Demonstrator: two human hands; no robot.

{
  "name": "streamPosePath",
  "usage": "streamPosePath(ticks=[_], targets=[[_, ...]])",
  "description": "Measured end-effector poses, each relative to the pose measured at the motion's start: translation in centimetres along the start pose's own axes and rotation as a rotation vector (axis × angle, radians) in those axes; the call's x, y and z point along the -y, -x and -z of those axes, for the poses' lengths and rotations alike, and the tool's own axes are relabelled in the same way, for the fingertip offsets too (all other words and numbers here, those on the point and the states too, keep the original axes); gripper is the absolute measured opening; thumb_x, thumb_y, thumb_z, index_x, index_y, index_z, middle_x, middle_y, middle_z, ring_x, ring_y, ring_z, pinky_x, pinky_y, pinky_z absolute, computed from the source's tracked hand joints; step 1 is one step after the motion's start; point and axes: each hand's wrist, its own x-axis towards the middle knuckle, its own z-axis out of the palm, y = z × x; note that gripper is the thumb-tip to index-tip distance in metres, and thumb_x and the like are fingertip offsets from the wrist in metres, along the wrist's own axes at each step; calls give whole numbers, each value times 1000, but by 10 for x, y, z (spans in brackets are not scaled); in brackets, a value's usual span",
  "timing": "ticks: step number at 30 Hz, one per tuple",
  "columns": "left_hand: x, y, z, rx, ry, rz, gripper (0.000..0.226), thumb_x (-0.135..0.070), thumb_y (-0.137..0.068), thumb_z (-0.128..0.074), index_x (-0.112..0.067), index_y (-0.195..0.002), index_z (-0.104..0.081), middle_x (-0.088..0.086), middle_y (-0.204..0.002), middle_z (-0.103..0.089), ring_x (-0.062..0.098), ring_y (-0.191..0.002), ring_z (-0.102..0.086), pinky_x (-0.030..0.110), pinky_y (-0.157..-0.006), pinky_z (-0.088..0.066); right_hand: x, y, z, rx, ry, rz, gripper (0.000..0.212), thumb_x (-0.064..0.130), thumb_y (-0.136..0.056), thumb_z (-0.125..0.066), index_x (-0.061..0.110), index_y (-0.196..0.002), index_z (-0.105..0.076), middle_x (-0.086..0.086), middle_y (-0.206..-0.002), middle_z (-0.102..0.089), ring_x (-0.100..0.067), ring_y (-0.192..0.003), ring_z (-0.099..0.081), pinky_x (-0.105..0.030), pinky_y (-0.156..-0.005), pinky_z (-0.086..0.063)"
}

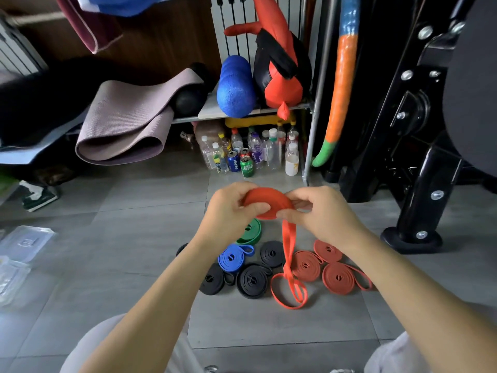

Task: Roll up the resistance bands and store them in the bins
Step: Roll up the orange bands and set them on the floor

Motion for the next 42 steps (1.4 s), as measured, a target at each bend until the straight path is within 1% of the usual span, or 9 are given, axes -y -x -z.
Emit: streamPosePath(ticks=[4,9,14,16,21,25,31,36,42], targets=[[-6,2,2,-42,446,89,23,5,-79,-66,-13,-92,-62,1,-82,-71,10,-76,-68,23,-76,-56,2,0,0,-72,-243,-42,27,19,-68,-81,41,-75,-66,20,-72,-70,0,-72,-68,-20,-75,-54],[-4,5,-2,67,813,239,21,-5,-80,-60,-7,-101,-58,5,-88,-73,19,-83,-70,26,-74,-57,3,1,2,-109,-280,14,33,11,-73,-77,42,-72,-69,17,-75,-72,-3,-72,-69,-24,-75,-56],[5,2,1,92,-76,-12,32,-15,-78,-74,-35,-97,-57,-14,-100,-64,6,-94,-62,26,-85,-51,0,2,-3,1,55,-11,20,16,-76,-76,18,-95,-74,2,-87,-74,-14,-82,-68,-37,-82,-53],[6,5,-1,169,-196,-82,28,-22,-78,-74,-36,-101,-63,-18,-93,-65,2,-88,-61,23,-82,-49,1,4,-6,42,119,2,18,20,-77,-74,21,-95,-74,3,-88,-73,-14,-84,-66,-34,-82,-51],[6,7,3,233,-138,-22,17,-26,-80,-72,-41,-82,-65,-15,-79,-68,0,-68,-60,18,-62,-49,2,5,-7,81,160,10,14,23,-78,-72,24,-91,-73,1,-83,-72,-18,-82,-64,-37,-78,-50],[5,10,0,133,-249,-53,7,-31,-79,-72,-36,-82,-67,-14,-78,-68,4,-73,-61,26,-69,-51,2,5,-12,66,161,32,13,25,-77,-73,24,-90,-74,1,-80,-72,-17,-79,-65,-36,-77,-51],[3,5,14,117,-122,-33,26,-18,-79,-73,-42,-77,-64,-22,-66,-65,-6,-61,-59,13,-61,-48,-5,0,-11,91,-28,-47,19,25,-67,-82,28,-80,-70,13,-73,-69,-1,-71,-63,-22,-73,-51],[6,0,37,33,84,56,30,-10,-80,-71,-39,-78,-67,-16,-71,-70,4,-69,-66,26,-64,-58,-12,1,-1,21,39,-53,19,15,-75,-75,31,-74,-65,9,-72,-67,-3,-69,-61,-27,-75,-51],[-7,-1,46,39,190,54,26,-7,-83,-67,-33,-82,-69,-11,-71,-71,4,-68,-66,24,-57,-57,-4,6,-1,85,-439,-83,23,-3,-89,-54,19,-82,-57,8,-68,-66,-3,-66,-62,-17,-68,-48]])
